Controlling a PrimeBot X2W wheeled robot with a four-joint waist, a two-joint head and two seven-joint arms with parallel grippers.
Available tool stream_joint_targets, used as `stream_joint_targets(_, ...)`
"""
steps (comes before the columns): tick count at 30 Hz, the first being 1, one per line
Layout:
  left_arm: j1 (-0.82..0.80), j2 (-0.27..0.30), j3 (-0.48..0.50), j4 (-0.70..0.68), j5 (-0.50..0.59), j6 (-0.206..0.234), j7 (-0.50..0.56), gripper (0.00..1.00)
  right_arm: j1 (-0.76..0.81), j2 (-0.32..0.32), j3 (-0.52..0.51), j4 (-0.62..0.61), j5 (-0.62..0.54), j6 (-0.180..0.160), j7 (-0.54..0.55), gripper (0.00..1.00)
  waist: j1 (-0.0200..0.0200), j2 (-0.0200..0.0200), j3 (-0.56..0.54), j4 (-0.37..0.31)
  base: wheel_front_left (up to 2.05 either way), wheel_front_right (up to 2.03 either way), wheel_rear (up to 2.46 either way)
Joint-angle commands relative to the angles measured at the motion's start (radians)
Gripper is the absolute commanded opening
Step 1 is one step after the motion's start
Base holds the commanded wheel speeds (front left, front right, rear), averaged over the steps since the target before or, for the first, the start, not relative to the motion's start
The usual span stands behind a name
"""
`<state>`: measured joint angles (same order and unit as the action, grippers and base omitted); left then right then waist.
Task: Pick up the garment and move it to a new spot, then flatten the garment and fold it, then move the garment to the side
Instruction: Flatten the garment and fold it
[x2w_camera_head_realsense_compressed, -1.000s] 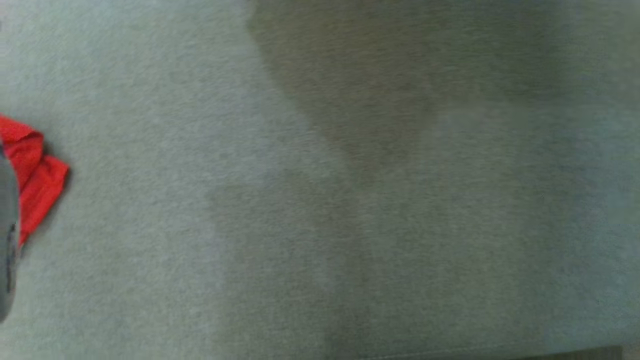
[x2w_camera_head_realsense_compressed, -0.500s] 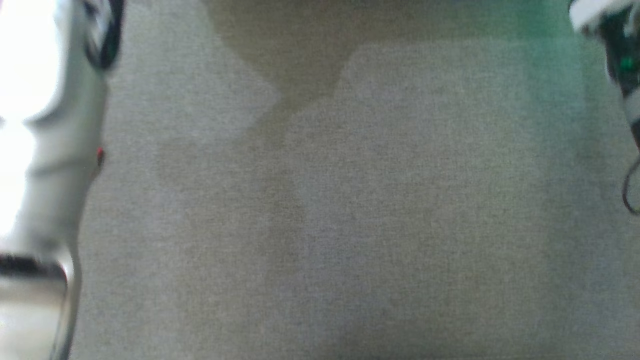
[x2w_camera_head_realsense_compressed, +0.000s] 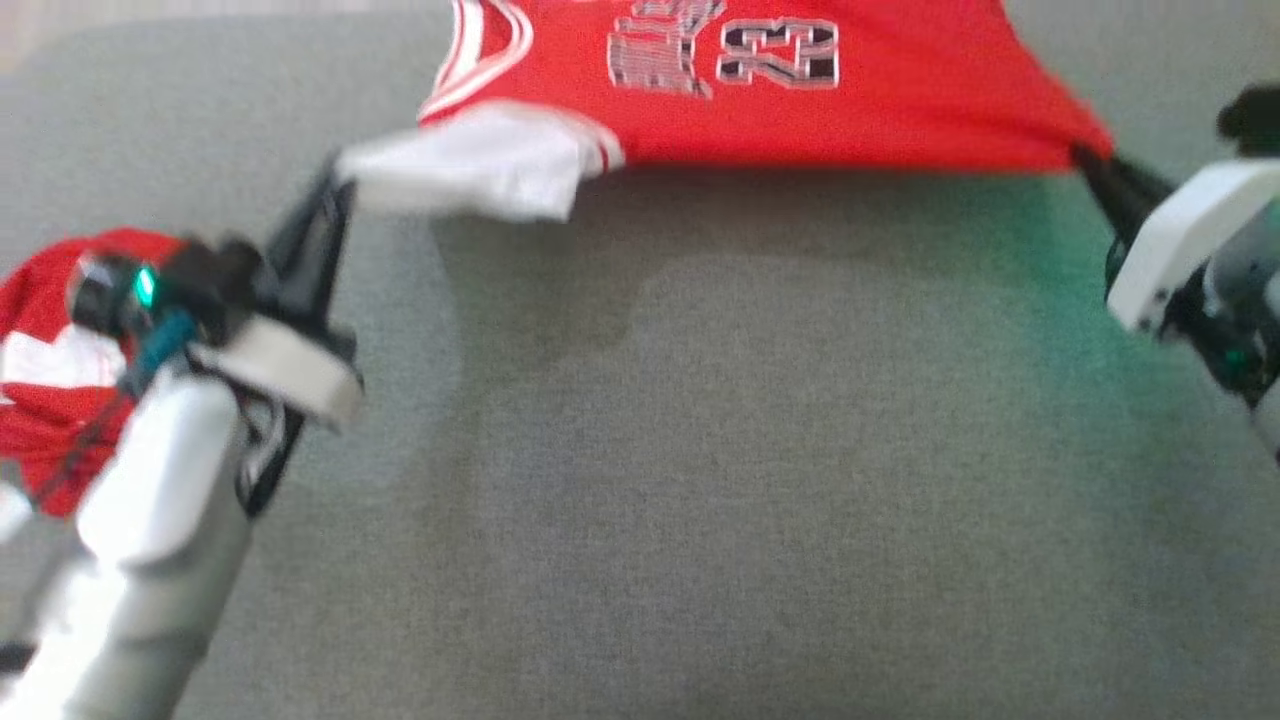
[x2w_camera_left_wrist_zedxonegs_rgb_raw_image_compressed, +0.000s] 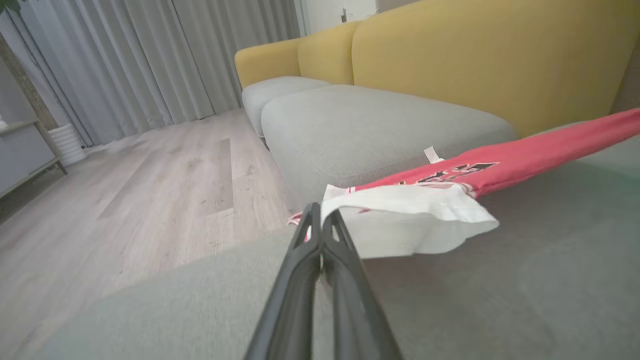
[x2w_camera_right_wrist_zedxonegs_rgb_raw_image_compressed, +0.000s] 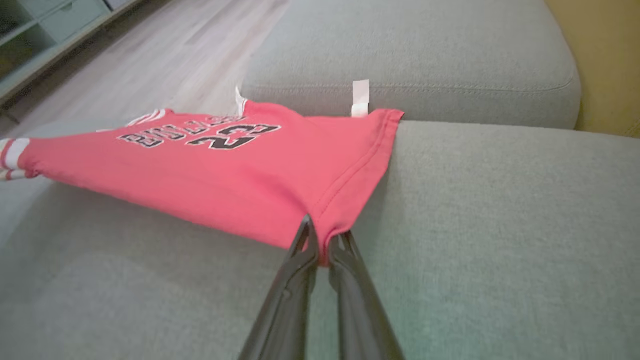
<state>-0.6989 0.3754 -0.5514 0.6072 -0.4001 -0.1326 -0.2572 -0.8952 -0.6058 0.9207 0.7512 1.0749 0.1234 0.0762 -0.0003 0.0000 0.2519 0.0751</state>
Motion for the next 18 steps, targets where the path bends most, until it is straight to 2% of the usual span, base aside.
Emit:
stream_joint_targets(1, -0.006, 0.062, 0.024, -0.035, -0.014, 0.002, -0.001, 0.0, 0.02, -0.034, 0.011, -0.027, 0.015, 0.007, 0.009, 0.0, 0.0003, 0.0, -0.039, 0.011, 0.0, 0.0, 0.0)
stream_joint_targets(7, 0.137, 0.158, -0.093, -0.149, -0.091, 0.002, 0.056, 0.0, 0.078, -0.095, 0.119, -0.095, 0.034, 0.007, 0.06, 0.0, 0.0003, 0.0, -0.11, 0.016, 0.0, 0.0, 0.0)
stream_joint_targets(11, 0.226, 0.23, -0.129, -0.257, -0.161, 0.002, 0.108, 0.0, 0.118, -0.118, 0.168, -0.114, 0.055, 0.007, 0.069, 0.0, 0.0003, 0.0, -0.159, 0.018, 0.0, 0.0, 0.0)
stream_joint_targets(18, 0.35, 0.394, -0.225, -0.508, -0.284, 0.002, 0.213, 0.0, 0.189, -0.162, 0.261, -0.137, 0.063, 0.007, 0.103, 0.0, 0.0003, 0.0, -0.254, 0.03, 0.0, 0.0, 0.0)
